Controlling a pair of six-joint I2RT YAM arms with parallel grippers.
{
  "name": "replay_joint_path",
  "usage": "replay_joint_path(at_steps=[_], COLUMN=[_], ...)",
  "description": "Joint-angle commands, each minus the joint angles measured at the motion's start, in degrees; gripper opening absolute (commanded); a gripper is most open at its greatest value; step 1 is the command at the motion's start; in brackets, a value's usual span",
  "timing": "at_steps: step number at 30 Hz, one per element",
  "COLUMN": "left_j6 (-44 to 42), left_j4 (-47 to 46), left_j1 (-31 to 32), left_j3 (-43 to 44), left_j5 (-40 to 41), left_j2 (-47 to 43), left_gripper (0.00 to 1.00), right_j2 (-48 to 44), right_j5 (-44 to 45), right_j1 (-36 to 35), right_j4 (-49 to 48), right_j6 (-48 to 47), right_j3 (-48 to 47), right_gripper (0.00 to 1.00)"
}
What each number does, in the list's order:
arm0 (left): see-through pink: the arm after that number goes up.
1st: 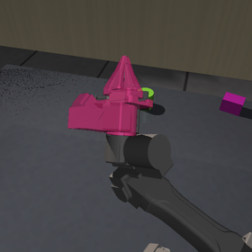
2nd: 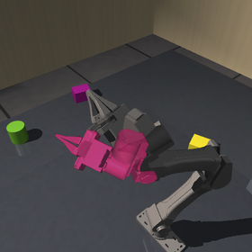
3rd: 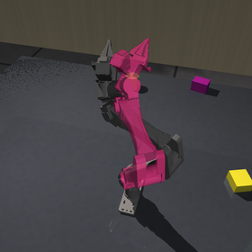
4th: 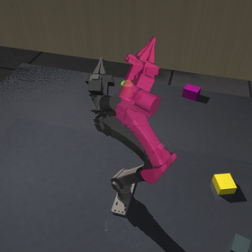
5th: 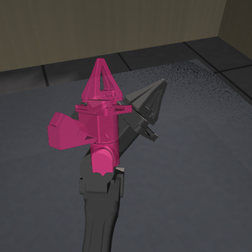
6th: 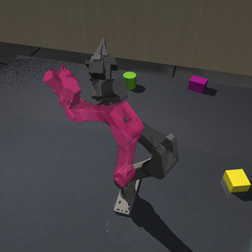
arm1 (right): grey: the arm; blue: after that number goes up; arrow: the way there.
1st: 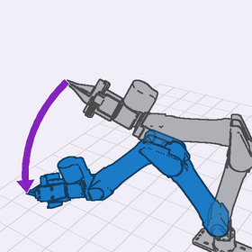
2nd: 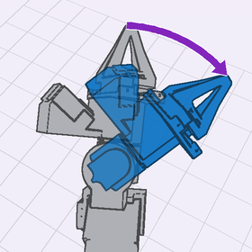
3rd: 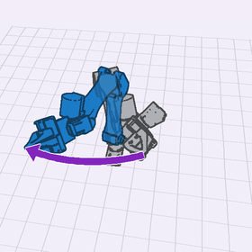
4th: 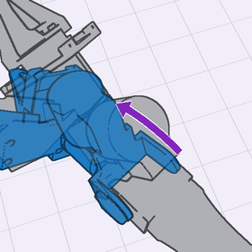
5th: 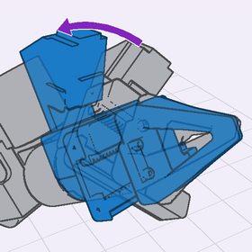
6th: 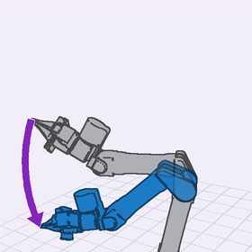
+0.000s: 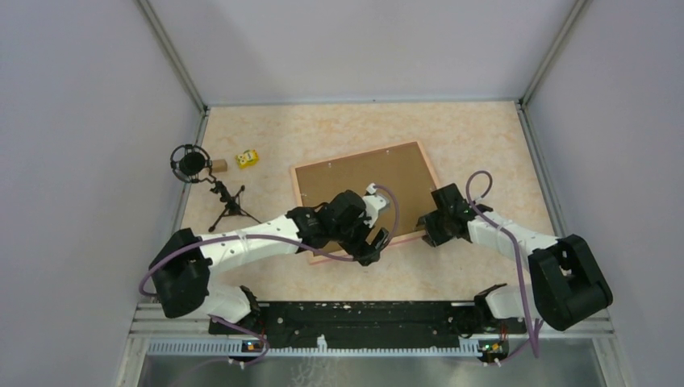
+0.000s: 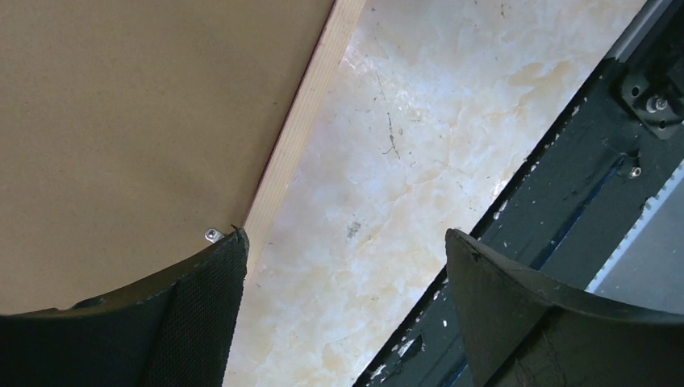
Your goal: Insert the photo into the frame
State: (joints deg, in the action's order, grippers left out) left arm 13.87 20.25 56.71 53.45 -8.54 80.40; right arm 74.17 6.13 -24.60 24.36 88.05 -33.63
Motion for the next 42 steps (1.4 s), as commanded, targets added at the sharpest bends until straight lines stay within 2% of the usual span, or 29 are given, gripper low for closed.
replay_joint_path(at_steps=[1,5,8,9,16,20,25,32,37,42], left_j6=[-1.21,-1.74,-2.69,-3.14,-5.16,-3.93,-5.28,-5.94,-2.42,4.57], left_j4=[1.04,1.12,2.95,3.47,4.30,8.99,10.77,12.61,19.91,29.54], left_j1=[1.93,4.05,6.52,7.60,15.96,19.69,22.90,24.27,26.14,27.73], left_j3=[1.92,1.70,3.29,4.03,5.87,9.42,11.43,15.13,19.67,22.90], left_j5=[5.29,7.99,13.40,15.71,33.30,42.23,47.51,51.68,64.38,75.10], left_j2=[0.41,2.19,5.00,5.94,11.23,15.43,19.19,24.77,30.67,34.68], left_gripper=[0.93,0.98,0.99,0.99,0.99,0.99,0.99,0.98,0.89,0.60], right_j2=[3.62,4.92,5.05,5.10,4.45,1.98,-3.16,-9.94,-12.52,-13.93], right_j5=[-0.28,-0.44,0.07,0.17,-3.10,-4.60,-3.96,-3.01,-1.61,-2.07], right_j1=[-0.23,-0.28,-0.28,-0.30,-0.27,-0.27,-0.28,-0.27,-0.27,-0.27], right_j4=[1.19,3.41,5.98,7.03,13.34,15.32,15.93,17.08,19.65,19.72], right_j6=[2.01,1.17,0.94,0.72,-3.13,-3.49,-1.01,4.12,5.22,5.46], right_j3=[-0.40,-2.44,-4.12,-4.95,-12.42,-14.20,-12.93,-10.69,-11.31,-11.30], right_gripper=[0.35,0.21,0.03,0.00,0.00,0.00,0.00,0.00,0.00,0.00])
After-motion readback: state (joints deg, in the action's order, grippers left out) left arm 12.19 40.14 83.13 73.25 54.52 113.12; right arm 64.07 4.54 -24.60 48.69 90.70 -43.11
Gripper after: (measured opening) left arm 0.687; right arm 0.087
